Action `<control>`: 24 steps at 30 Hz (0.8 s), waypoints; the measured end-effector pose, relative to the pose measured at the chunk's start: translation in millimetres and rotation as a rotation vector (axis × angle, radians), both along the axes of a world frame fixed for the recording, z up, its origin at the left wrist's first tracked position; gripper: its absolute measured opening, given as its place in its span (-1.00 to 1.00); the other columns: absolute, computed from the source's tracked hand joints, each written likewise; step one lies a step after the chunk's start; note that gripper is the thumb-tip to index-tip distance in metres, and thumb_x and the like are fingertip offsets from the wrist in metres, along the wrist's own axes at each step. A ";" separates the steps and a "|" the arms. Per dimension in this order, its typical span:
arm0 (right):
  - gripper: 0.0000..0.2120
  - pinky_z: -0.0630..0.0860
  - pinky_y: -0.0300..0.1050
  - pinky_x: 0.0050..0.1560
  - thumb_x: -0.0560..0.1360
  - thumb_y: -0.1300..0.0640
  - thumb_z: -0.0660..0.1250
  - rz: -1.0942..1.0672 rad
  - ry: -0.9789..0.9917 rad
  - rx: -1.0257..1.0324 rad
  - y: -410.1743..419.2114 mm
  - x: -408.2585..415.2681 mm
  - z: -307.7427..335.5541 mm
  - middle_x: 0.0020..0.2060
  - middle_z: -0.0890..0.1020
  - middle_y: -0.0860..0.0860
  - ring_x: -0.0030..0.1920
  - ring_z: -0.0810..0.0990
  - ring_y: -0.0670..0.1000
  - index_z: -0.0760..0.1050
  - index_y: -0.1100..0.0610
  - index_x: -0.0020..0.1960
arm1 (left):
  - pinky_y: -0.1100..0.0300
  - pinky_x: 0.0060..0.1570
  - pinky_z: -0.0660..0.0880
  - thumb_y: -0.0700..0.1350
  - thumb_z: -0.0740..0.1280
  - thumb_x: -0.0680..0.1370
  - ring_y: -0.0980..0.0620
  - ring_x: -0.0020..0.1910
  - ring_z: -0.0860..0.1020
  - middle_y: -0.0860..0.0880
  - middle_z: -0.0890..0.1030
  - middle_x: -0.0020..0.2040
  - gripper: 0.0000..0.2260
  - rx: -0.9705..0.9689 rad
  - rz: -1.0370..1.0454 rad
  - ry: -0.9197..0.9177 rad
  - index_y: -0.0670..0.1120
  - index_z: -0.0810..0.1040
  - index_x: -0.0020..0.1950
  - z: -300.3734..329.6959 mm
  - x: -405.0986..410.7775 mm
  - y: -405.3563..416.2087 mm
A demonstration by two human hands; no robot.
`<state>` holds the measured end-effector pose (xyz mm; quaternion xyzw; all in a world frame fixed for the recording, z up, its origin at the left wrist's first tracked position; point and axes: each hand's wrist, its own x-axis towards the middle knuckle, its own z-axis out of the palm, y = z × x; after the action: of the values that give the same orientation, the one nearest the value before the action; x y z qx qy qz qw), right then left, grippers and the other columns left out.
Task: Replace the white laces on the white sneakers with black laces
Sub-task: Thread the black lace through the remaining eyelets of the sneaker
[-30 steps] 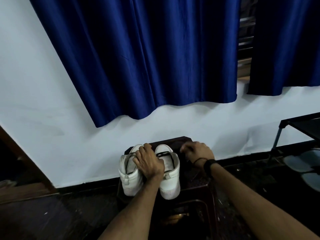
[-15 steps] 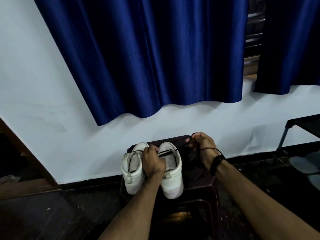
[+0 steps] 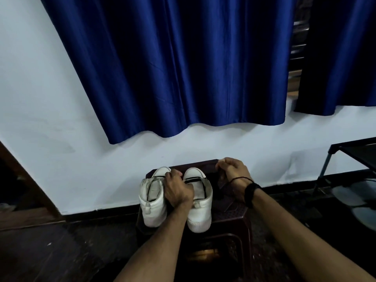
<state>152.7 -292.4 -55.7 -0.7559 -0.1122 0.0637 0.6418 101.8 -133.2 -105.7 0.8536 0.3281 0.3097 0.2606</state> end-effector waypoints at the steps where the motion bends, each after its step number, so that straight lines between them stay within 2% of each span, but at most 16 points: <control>1: -0.76 0.49 -0.10 -0.35 0.50 0.03 0.29 -0.027 -0.021 0.000 -0.6 -1.0 8.7 -0.46 0.59 -0.02 -0.41 0.52 0.00 0.62 0.07 -0.28 | 0.02 -0.07 0.47 -0.32 0.37 0.25 -0.14 0.07 0.51 -0.04 0.52 0.04 -0.63 -0.022 -0.002 -0.011 -0.02 0.50 0.00 1.0 -0.8 0.3; 4: -0.73 0.35 -0.20 -0.40 0.58 0.02 0.25 0.017 0.031 0.078 1.3 -4.8 36.6 -0.51 0.49 -0.06 -0.44 0.42 -0.03 0.64 0.09 -0.19 | 0.02 0.01 0.42 -0.29 0.37 0.20 -0.12 0.02 0.47 -0.04 0.50 -0.01 -0.64 0.022 -0.026 -0.139 -0.02 0.52 -0.06 6.0 -6.1 -0.3; 6: -0.73 0.31 -0.22 -0.45 0.61 0.05 0.19 0.159 0.205 0.219 4.3 -10.1 55.3 -0.43 0.48 -0.02 -0.46 0.40 -0.02 0.61 0.16 -0.03 | 0.05 0.00 0.40 -0.27 0.37 0.21 -0.05 -0.03 0.45 0.01 0.51 -0.09 -0.69 0.137 -0.083 -0.230 0.00 0.52 -0.10 9.4 -8.4 -2.6; 7: -0.74 0.30 -0.21 -0.46 0.62 0.05 0.17 0.221 0.289 0.281 6.5 -13.0 62.9 -0.40 0.49 0.00 -0.45 0.40 -0.01 0.58 0.16 0.02 | 0.07 -0.02 0.43 -0.26 0.37 0.26 -0.01 -0.05 0.48 0.04 0.54 -0.12 -0.73 0.105 -0.164 -0.250 0.01 0.52 -0.11 13.3 -8.6 -6.2; 8: -0.75 0.29 -0.21 -0.46 0.63 0.06 0.15 0.262 0.348 0.331 9.4 -16.5 68.8 -0.37 0.50 0.01 -0.44 0.40 -0.01 0.56 0.16 0.06 | 0.06 -0.05 0.47 -0.25 0.36 0.35 0.01 -0.09 0.53 0.05 0.57 -0.15 -0.80 -0.030 -0.283 -0.270 0.01 0.52 -0.11 19.7 -7.9 -10.9; 10: -0.77 0.29 -0.21 -0.45 0.63 0.11 0.11 0.282 0.390 0.414 18.0 -20.7 74.8 -0.31 0.50 0.03 -0.42 0.40 -0.01 0.50 0.15 0.13 | 0.05 -0.11 0.51 -0.18 0.29 0.54 0.04 -0.22 0.60 0.00 0.62 -0.22 -0.90 -0.563 -0.555 -0.299 -0.03 0.53 -0.16 42.6 -9.3 -25.8; 12: -0.78 0.31 -0.20 -0.42 0.64 0.18 0.07 0.241 0.396 0.487 26.1 -23.1 77.1 -0.29 0.49 0.06 -0.42 0.39 -0.01 0.45 0.15 0.18 | 0.06 -0.10 0.46 0.01 0.19 0.65 0.05 -0.30 0.59 -0.04 0.60 -0.25 -0.70 -1.063 -0.765 -0.242 -0.02 0.58 -0.21 65.4 -14.6 -37.3; 13: -0.77 0.34 -0.19 -0.40 0.64 0.21 0.06 0.214 0.388 0.508 27.5 -23.9 77.5 -0.28 0.50 0.06 -0.44 0.38 -0.02 0.43 0.16 0.20 | 0.06 -0.08 0.46 0.11 0.14 0.65 0.04 -0.32 0.57 -0.04 0.59 -0.26 -0.63 -1.179 -0.854 -0.165 0.00 0.62 -0.18 72.5 -19.3 -36.9; 14: -0.75 0.36 -0.20 -0.42 0.64 0.23 0.05 0.191 0.371 0.502 27.1 -23.1 77.4 -0.28 0.51 0.06 -0.47 0.37 -0.03 0.43 0.16 0.23 | 0.07 -0.12 0.48 0.16 0.12 0.65 0.04 -0.37 0.52 -0.05 0.56 -0.29 -0.61 -1.216 -0.926 -0.081 -0.02 0.64 -0.10 76.6 -24.7 -32.7; 15: -0.74 0.37 -0.23 -0.46 0.64 0.24 0.05 0.175 0.347 0.478 24.4 -21.2 75.9 -0.27 0.51 0.06 -0.50 0.34 -0.05 0.42 0.16 0.25 | 0.16 -0.25 0.47 0.15 0.15 0.64 0.08 -0.45 0.42 -0.04 0.48 -0.35 -0.63 -1.197 -0.962 -0.003 -0.07 0.61 0.00 80.2 -31.6 -25.1; 16: -0.73 0.35 -0.26 -0.51 0.63 0.25 0.06 0.164 0.312 0.433 19.9 -18.5 74.3 -0.26 0.51 0.06 -0.54 0.31 -0.07 0.42 0.17 0.26 | 0.26 -0.38 0.38 0.12 0.21 0.62 0.12 -0.51 0.30 -0.02 0.38 -0.40 -0.67 -1.155 -0.968 0.047 -0.13 0.56 0.06 80.1 -35.1 -13.2; 17: -0.72 0.32 -0.30 -0.56 0.63 0.26 0.07 0.147 0.264 0.369 13.6 -15.4 72.2 -0.26 0.52 0.06 -0.57 0.28 -0.09 0.42 0.18 0.27 | 0.30 -0.43 0.25 0.07 0.27 0.59 0.16 -0.54 0.21 0.02 0.32 -0.43 -0.69 -1.100 -0.959 0.081 -0.18 0.53 0.06 80.7 -37.9 -0.5; 19: -0.71 0.25 -0.32 -0.59 0.61 0.27 0.08 0.098 0.169 0.225 0.5 -11.8 70.2 -0.29 0.53 0.06 -0.61 0.26 -0.13 0.44 0.20 0.27 | 0.25 -0.39 0.11 0.01 0.31 0.57 0.18 -0.56 0.13 0.08 0.26 -0.49 -0.74 -0.968 -0.892 0.133 -0.19 0.57 -0.09 84.3 -45.4 25.7; 21: -0.74 0.23 -0.33 -0.59 0.62 0.28 0.07 0.078 0.132 0.129 -10.3 -9.8 67.5 -0.30 0.52 0.08 -0.64 0.28 -0.15 0.45 0.22 0.24 | 0.28 -0.43 0.11 -0.04 0.32 0.59 0.17 -0.56 0.13 0.07 0.22 -0.50 -0.74 -0.904 -0.807 0.144 -0.18 0.59 -0.19 89.1 -51.6 45.1; 24: -0.79 0.23 -0.35 -0.61 0.63 0.27 0.11 0.065 0.125 -0.024 -16.2 -7.7 60.8 -0.31 0.50 0.10 -0.64 0.33 -0.18 0.47 0.22 0.16 | 0.29 -0.44 0.13 -0.05 0.36 0.58 0.16 -0.54 0.12 0.06 0.21 -0.49 -0.76 -0.878 -0.700 0.113 -0.21 0.60 -0.18 97.4 -61.9 64.4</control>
<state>145.0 -308.7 5.1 -0.7540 -0.0954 0.1330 0.6362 39.9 -68.7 -8.3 0.7383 0.1367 -0.0068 0.6604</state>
